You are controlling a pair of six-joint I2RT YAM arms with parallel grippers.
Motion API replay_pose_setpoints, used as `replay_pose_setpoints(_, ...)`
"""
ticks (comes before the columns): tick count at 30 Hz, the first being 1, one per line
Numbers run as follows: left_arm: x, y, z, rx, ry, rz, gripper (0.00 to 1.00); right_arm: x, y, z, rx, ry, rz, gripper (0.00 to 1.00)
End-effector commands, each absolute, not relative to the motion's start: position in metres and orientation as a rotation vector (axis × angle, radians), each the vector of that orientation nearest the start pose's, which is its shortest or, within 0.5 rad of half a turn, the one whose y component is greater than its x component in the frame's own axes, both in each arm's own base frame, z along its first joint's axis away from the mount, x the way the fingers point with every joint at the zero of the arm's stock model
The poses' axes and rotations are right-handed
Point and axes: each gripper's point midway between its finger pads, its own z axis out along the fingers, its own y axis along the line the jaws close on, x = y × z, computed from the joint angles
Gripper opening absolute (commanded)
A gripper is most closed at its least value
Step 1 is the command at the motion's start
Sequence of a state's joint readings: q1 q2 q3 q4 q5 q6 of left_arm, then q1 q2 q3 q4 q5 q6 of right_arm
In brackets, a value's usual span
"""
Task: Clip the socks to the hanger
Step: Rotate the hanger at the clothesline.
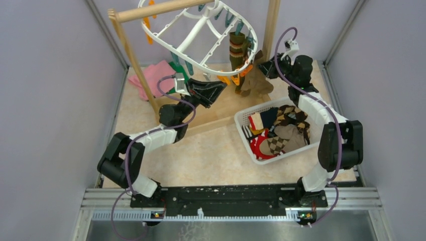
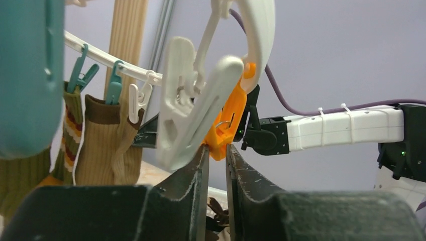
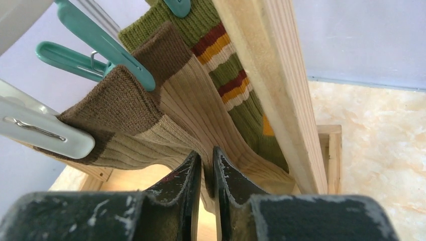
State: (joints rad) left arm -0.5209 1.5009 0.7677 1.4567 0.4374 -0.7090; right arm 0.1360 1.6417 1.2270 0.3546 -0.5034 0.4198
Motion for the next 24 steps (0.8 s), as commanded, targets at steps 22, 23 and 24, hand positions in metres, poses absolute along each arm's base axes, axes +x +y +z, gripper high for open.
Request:
replay_pose_setpoints(22, 0.318, -0.333, 0.414, 0.381, 0.713, -1.4, 0.12, 0.457, 0.163, 0.322, -0.233, 1.559, 0.835, 0.43)
replay_pose_setpoints(23, 0.32, -0.335, 0.414, 0.379, 0.714, -1.404, 0.12, 0.456, 0.162, 0.324, -0.233, 1.555, 0.836, 0.45)
replay_pose_setpoints(24, 0.323, -0.337, 0.412, 0.373, 0.718, -1.406, 0.12, 0.454, 0.161, 0.325, -0.231, 1.552, 0.841, 0.46)
